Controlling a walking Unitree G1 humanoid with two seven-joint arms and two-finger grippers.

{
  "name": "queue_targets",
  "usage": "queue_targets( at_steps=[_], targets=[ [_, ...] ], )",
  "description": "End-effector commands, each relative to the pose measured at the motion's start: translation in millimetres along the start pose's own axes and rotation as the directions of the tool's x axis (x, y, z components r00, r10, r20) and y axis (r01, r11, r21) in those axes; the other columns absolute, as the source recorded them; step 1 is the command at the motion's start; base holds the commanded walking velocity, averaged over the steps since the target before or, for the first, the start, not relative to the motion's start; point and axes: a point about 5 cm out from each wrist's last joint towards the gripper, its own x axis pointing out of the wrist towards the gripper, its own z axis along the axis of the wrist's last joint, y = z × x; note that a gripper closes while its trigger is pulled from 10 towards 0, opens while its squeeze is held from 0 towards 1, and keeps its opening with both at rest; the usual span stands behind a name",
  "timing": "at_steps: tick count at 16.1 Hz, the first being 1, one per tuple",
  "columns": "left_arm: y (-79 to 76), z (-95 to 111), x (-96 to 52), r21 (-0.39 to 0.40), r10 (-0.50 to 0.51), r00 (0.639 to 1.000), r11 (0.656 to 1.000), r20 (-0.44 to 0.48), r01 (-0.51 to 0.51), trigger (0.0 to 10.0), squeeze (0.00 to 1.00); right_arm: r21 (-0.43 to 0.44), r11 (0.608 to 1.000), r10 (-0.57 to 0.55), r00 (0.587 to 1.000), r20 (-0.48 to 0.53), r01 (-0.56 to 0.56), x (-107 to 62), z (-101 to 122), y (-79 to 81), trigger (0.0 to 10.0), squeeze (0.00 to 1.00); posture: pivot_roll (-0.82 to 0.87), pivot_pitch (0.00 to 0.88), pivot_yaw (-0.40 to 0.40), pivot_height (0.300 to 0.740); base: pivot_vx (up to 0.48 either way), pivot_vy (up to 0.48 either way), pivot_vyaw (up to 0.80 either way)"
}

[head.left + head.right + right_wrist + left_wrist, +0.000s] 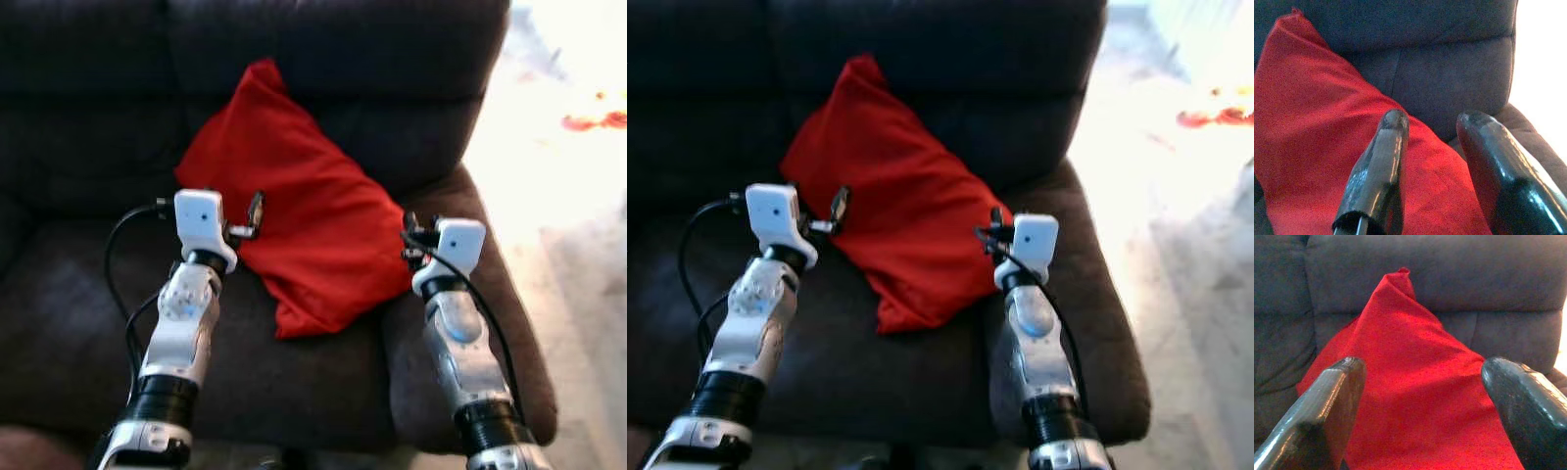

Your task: Move the pillow to the sofa from floor

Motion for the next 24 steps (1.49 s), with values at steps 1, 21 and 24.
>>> queue_targets(
  at_steps=[1, 21, 24],
  targets=[
    [-4.2, 0.3, -1.4, -0.001, -0.024, 1.0, 1.0, 0.002, 0.024, 10.0, 0.0, -0.007, 1.0, -0.021, 0.999, -0.029, 0.021, -3.3, -7.0, -5.4, 10.0, 0.0, 0.05, 0.144, 0.039, 0.739, 0.0, 0.0, 0.0],
    [-2.4, -2.4, -1.0, 0.039, -0.015, 1.0, 0.999, -0.02, 0.016, 10.0, 0.0, -0.013, 1.0, -0.01, 0.999, -0.038, 0.01, -2.9, -8.6, -3.8, 10.0, 0.0, 0.05, 0.145, 0.037, 0.739, 0.0, -0.143, 0.0],
    [-0.7, -4.4, -2.2, 0.036, -0.01, 1.0, 0.999, -0.026, 0.011, 10.0, 0.0, -0.013, 1.0, -0.002, 0.999, -0.044, 0.002, -3.1, -9.5, -2.5, 10.0, 0.0, 0.05, 0.148, 0.037, 0.739, 0.0, 0.0, 0.0]
  ],
)
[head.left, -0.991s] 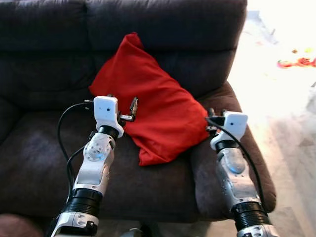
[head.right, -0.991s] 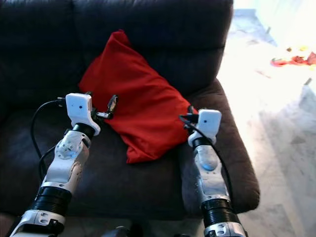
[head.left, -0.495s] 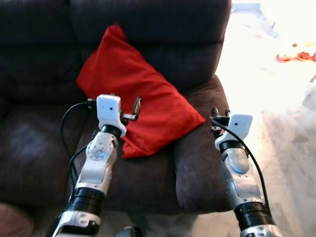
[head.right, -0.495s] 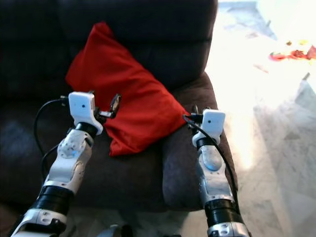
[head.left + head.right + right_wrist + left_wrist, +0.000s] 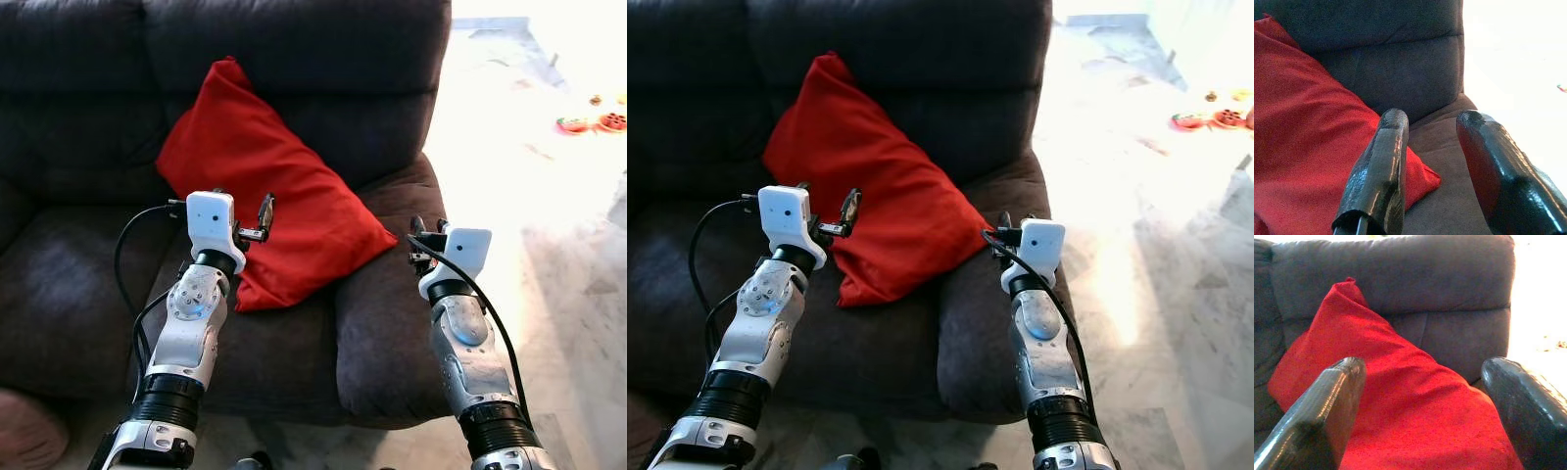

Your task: Move the pillow to the sofa from floor

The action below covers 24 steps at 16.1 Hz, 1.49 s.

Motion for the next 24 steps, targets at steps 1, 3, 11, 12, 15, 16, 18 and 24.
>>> queue_targets(
  at_steps=[1, 3, 11, 12, 15, 16, 18, 24],
  targets=[
    [6.0, -4, -3.5, 0.014, 0.017, 1.0, 1.0, -0.021, -0.017, 10.0, 0.0, -0.002, 1.0, 0.012, 1.0, -0.016, -0.012, -0.4, -3, 3.1, 10.0, 0.0, 0.05, 0.149, 0.037, 0.739, 0.0, 0.0, 0.0],
    [8.5, -12, -8.0, 0.003, 0.036, 0.999, 0.999, -0.034, -0.036, 10.0, 0.0, -0.002, 1.0, 0.011, 1.0, -0.024, -0.011, -1.6, -6, 2.4, 10.0, 0.0, 0.05, 0.149, 0.037, 0.739, 0.0, 0.0, 0.0],
    [7.3, -21, -23.8, 0.097, 0.041, 0.999, 0.994, 0.008, -0.041, 10.0, 0.0, 0.03, 1.0, -0.012, 0.998, 0.067, 0.01, -16.0, -9, -8.2, 10.0, 0.0, 0.04, 0.142, 0.036, 0.739, 0.0, 0.0, 0.0],
    [6.6, -18, -22.9, 0.091, 0.04, 0.999, 0.995, 0.022, -0.042, 10.0, 0.0, 0.028, 1.0, -0.015, 0.996, 0.084, 0.013, -15.3, -5, -8.5, 10.0, 0.0, 0.04, 0.138, 0.037, 0.739, 0.0, 0.0, 0.0],
    [3.9, -5, -19.2, 0.087, 0.035, 0.996, 0.995, 0.084, -0.043, 10.0, 0.0, 0.034, 0.999, -0.005, 0.989, 0.148, 0.0, -6.1, 13, -4.2, 10.0, 0.0, 0.04, 0.122, 0.041, 0.739, 0.0, 0.0, 0.0],
    [2.0, -8, -22.1, 0.089, 0.037, 0.996, 0.995, 0.08, -0.044, 10.0, 0.0, 0.035, 0.999, -0.003, 0.989, 0.148, -0.002, -6.4, 13, -3.3, 10.0, 0.0, 0.03, 0.109, 0.044, 0.739, 0.0, 0.0, 0.0],
    [0.1, -11, -29.7, 0.084, 0.048, 0.996, 0.995, 0.075, -0.055, 10.0, 0.0, 0.031, 1.0, -0.002, 0.99, 0.143, -0.002, -10.3, 9, -3.2, 10.0, 0.0, 0.03, 0.097, 0.045, 0.739, 0.0, 0.0, 0.0],
    [7.9, -17, -49.6, 0.109, 0.076, 0.996, 0.991, 0.048, -0.081, 10.0, 0.0, 0.015, 1.0, -0.005, 0.992, 0.125, 0.003, -21.6, 2, -12.6, 10.0, 0.0, 0.02, 0.018, 0.041, 0.739, 0.0, 0.0, 0.0]
  ],
)
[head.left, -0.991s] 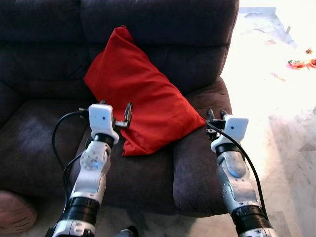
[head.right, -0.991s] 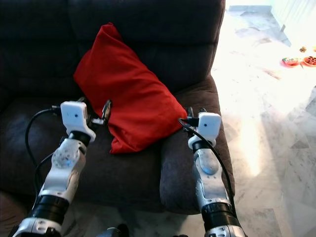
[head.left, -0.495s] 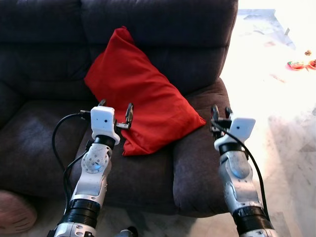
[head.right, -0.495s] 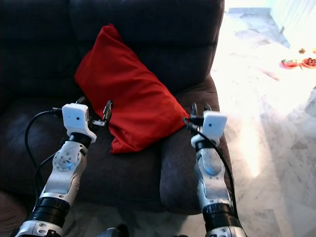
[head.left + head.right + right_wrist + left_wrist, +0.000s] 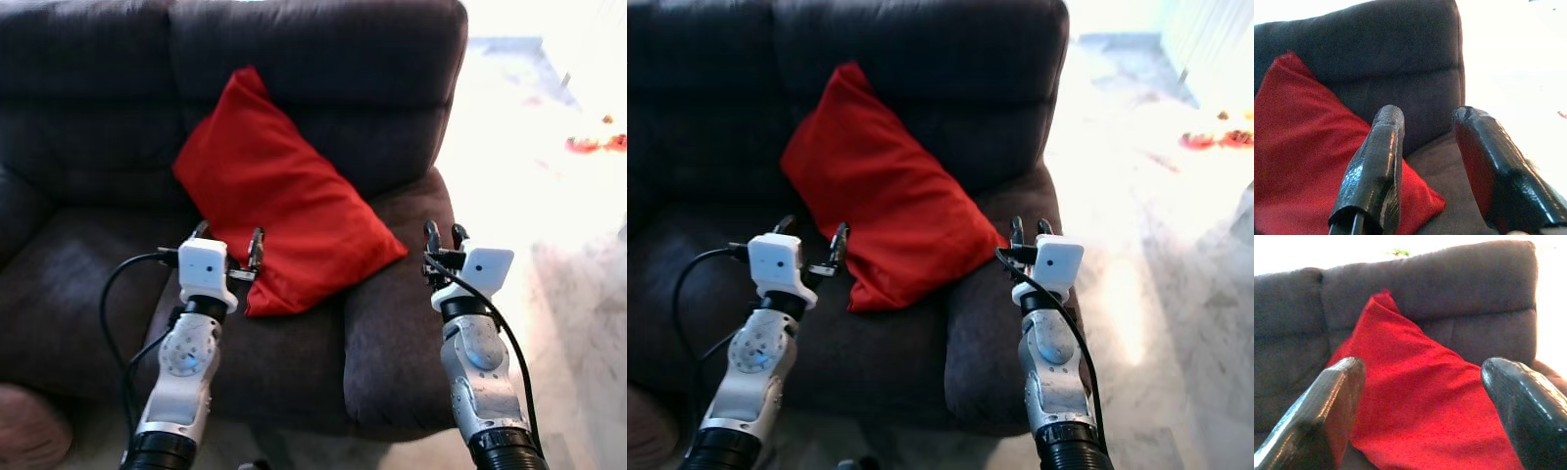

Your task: Move the pillow to the sofa from floor

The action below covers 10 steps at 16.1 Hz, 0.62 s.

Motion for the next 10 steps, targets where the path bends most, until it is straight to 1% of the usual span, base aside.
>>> queue_targets(
  at_steps=[1, 5, 7, 10],
  targets=[
    [7.5, 1.7, 0.7, 0.017, 0.019, 1.0, 1.0, 0.006, -0.019, 10.0, 0.0, 0.004, 1.0, -0.001, 1.0, 0.013, 0.001, -0.4, 2.5, 0.4, 10.0, 0.0, 0.02, 0.006, 0.042, 0.739, 0.0, 0.0, 0.0],
    [11.5, 1.6, 2.6, 0.025, 0.033, 0.999, 0.999, 0.0, -0.033, 10.0, 0.0, 0.005, 1.0, 0.001, 1.0, -0.005, -0.001, 0.4, 0.3, 0.9, 10.0, 0.0, 0.02, 0.0, 0.037, 0.739, 0.0, 0.0, 0.0],
    [14.0, -1.8, 3.1, 0.023, 0.042, 0.999, 0.999, -0.014, -0.042, 10.0, 0.0, 0.001, 1.0, 0.005, 1.0, -0.014, -0.005, 1.4, -0.8, 1.1, 10.0, 0.0, 0.02, 0.0, 0.035, 0.739, 0.0, 0.0, 0.0],
    [17.0, 0.0, 9.8, 0.033, 0.045, 0.999, 0.998, -0.014, -0.045, 10.0, 0.0, 0.005, 1.0, 0.001, 1.0, -0.005, -0.001, 4.6, 1.7, -1.0, 10.0, 0.0, 0.03, 0.056, 0.028, 0.739, 0.0, 0.0, 0.0]
  ],
)
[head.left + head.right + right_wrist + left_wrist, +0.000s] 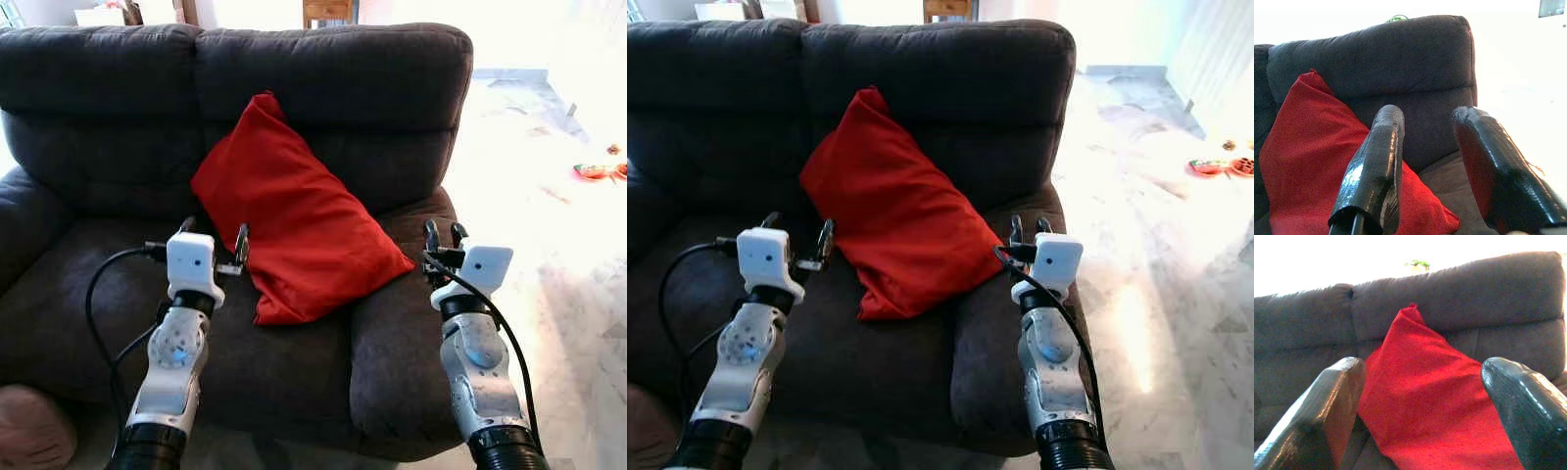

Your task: Move the pillow to the sofa from floor

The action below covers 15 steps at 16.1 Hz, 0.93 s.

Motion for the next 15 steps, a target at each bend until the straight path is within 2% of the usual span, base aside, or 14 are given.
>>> queue_targets(
  at_steps=[1, 5, 15],
  targets=[
    [4.7, -0.9, 2.8, 0.001, 0.018, 1.0, 1.0, -0.01, -0.018, 10.0, 0.0, 0.005, 1.0, -0.003, 1.0, -0.012, 0.003, 2.0, -1.1, -1.0, 10.0, 0.0, 0.03, 0.058, 0.028, 0.739, 0.0, 0.0, 0.0],
    [-2.5, -3.1, 9.9, -0.031, -0.013, 0.999, 0.999, -0.033, 0.012, 10.0, 0.0, 0.0, 1.0, -0.005, 1.0, -0.021, 0.005, 5.2, -1.1, -0.3, 10.0, 0.0, 0.03, 0.091, 0.021, 0.739, 0.0, 0.0, 0.0],
    [-0.2, -4.9, 6.0, -0.034, -0.007, 0.999, 0.999, -0.047, 0.006, 10.0, 0.0, 0.001, 1.0, 0.009, 0.999, -0.034, -0.009, 7.0, -1.4, 3.4, 10.0, 0.0, 0.04, 0.126, 0.014, 0.739, 0.0, 0.0, 0.0]
  ],
)
